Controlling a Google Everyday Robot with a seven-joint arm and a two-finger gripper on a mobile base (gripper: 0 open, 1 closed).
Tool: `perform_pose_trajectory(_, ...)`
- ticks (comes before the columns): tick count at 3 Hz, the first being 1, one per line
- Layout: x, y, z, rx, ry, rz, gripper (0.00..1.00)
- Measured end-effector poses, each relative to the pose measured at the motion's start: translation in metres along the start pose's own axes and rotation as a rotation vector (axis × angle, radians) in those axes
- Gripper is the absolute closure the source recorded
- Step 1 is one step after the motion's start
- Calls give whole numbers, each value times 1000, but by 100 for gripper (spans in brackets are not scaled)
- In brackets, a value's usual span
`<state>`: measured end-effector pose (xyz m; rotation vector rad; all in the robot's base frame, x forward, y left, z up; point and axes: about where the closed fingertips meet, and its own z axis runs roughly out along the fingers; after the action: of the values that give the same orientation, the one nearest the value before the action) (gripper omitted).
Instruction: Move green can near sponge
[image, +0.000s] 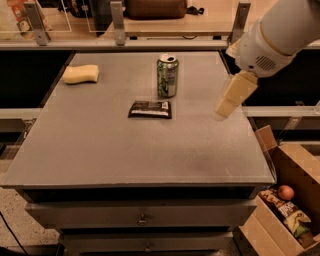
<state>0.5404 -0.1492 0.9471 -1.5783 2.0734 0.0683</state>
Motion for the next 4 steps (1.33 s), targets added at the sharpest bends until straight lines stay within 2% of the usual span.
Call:
perform_pose_trajectory(1, -35, -16, 31, 2, -55, -8, 0)
perform_pose_trajectory(2, -93, -27, 84, -29, -108, -23, 0)
perform_pose_trajectory(4, -93, -30, 88, -18, -119, -5, 0)
